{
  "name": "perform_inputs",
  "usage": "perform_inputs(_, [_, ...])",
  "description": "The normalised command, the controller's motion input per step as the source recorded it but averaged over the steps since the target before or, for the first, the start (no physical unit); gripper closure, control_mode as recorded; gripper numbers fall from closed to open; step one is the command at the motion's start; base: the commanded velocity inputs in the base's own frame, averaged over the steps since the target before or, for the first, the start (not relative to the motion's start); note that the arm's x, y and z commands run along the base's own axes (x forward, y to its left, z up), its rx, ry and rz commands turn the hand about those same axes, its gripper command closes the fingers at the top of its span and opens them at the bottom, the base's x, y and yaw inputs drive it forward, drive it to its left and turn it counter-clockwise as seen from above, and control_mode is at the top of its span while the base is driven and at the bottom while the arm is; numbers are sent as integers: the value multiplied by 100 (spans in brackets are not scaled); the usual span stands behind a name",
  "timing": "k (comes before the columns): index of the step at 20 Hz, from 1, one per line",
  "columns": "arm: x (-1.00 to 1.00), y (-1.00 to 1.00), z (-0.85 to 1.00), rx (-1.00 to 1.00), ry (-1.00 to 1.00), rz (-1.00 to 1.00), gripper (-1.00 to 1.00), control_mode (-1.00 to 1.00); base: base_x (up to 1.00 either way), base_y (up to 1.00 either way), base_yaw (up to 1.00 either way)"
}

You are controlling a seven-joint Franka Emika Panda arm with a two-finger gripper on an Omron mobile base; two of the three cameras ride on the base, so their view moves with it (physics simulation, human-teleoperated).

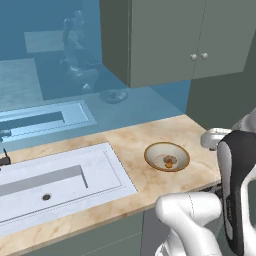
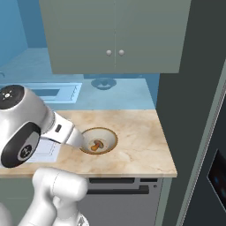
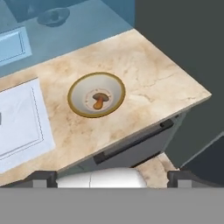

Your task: Take the garlic, mango, and mushroom from the freezer and place them in the bowl on the counter.

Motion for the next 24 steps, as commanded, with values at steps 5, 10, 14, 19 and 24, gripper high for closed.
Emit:
perform_inputs(5, [-44, 17, 10, -6, -29, 4, -100, -100, 0, 0, 0])
perform_inputs(10, [-11, 1, 9, -1, -3, 0, -100, 100, -75, 4, 0])
perform_inputs(14, [0, 0, 0, 0, 0, 0, -100, 100, -100, 2, 0])
perform_inputs(19, [0, 0, 0, 0, 0, 0, -100, 100, -100, -17, -3])
perform_inputs(24, [0, 0, 0, 0, 0, 0, -100, 100, -100, -40, -9])
